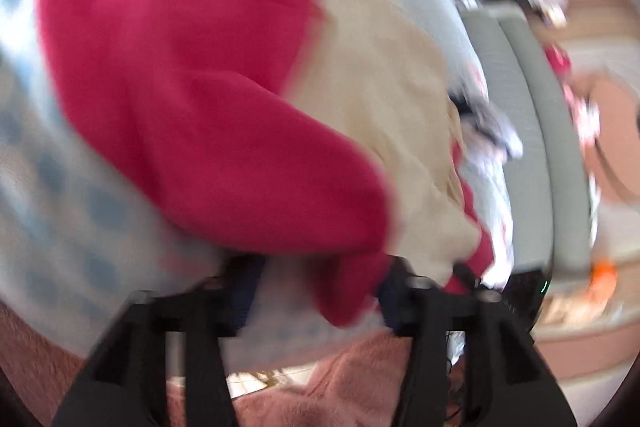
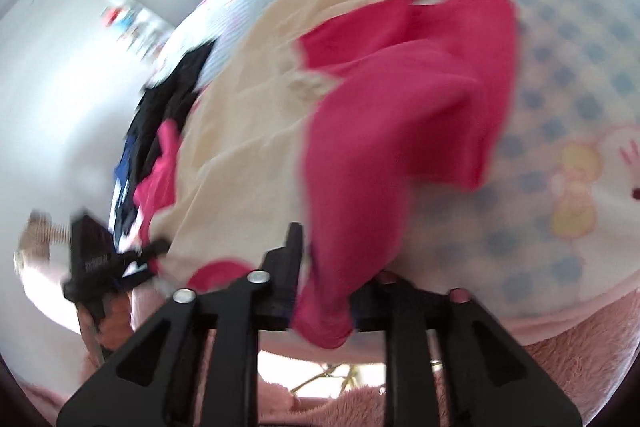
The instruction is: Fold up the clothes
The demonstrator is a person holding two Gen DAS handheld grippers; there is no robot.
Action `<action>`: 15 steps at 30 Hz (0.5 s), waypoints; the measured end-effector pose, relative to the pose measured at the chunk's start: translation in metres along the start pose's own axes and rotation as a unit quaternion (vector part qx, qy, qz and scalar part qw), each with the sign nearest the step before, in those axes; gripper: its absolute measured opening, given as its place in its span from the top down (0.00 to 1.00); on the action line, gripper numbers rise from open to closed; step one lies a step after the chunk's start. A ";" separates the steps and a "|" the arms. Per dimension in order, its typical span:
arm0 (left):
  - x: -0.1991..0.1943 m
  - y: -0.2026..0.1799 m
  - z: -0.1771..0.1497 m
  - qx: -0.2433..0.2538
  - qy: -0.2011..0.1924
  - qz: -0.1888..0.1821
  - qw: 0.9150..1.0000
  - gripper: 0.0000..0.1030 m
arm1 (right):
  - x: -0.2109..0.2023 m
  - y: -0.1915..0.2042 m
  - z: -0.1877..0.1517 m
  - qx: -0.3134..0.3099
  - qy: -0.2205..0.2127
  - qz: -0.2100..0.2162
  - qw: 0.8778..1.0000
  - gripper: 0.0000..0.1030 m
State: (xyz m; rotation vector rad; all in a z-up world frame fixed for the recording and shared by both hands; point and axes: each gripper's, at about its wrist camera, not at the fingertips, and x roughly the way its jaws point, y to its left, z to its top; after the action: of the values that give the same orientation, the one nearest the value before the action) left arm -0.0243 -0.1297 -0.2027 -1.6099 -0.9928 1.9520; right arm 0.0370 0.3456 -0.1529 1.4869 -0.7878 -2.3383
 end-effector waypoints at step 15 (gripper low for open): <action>0.000 0.005 0.019 -0.051 -0.024 -0.118 0.991 0.39 | 0.016 0.001 0.031 0.052 -0.012 0.030 0.998 0.51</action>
State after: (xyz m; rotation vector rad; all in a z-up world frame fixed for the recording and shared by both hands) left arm -0.0418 -0.1384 -0.2051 -1.4304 -1.2596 1.8137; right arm 0.0019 0.3467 -0.1546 1.4574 -0.9600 -2.3080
